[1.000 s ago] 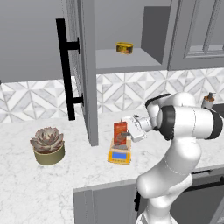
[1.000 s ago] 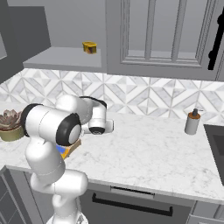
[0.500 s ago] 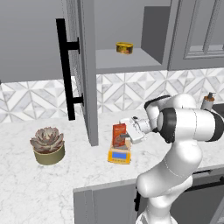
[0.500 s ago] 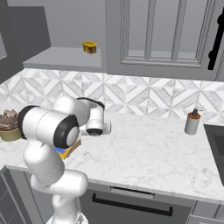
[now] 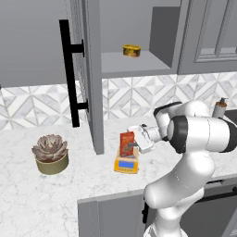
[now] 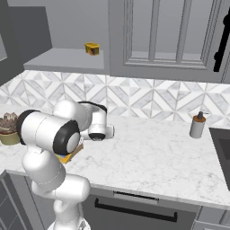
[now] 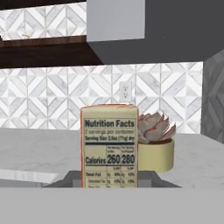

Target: Pick the boxed food and place it on the digital scale for weighing, and close the cabinet.

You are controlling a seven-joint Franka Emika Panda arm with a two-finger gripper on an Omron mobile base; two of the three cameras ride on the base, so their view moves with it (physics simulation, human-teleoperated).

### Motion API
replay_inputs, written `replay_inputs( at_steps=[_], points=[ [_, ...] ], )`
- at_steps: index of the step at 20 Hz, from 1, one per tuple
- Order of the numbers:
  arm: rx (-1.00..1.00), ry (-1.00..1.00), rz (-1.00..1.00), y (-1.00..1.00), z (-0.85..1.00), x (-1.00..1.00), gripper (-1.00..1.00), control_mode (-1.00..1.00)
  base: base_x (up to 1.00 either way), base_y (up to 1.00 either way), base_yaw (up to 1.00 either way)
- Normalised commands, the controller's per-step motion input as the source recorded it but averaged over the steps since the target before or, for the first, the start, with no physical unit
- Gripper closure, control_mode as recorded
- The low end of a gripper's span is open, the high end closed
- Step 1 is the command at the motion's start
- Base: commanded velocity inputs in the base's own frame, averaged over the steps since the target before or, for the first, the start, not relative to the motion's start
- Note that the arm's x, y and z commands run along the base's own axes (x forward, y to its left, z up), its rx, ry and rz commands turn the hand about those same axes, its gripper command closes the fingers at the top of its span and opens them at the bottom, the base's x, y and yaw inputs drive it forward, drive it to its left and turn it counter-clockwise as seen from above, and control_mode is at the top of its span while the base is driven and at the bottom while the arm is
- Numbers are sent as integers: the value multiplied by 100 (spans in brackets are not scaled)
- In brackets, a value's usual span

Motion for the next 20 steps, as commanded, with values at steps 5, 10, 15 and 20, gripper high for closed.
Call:
replay_inputs(
  at_steps=[5, 10, 15, 20],
  points=[
    [1, -7, 4, -25, 0, 6, 100, -100, 0, 0, 0],
    [-1, -1, 2, 9, -11, 0, 100, -100, 0, 0, 0],
    [0, -8, 3, 17, -9, 0, 100, -100, 0, 0, 0],
    [0, -3, 6, 0, -29, -2, 100, -100, 0, 0, 0]
  ],
)
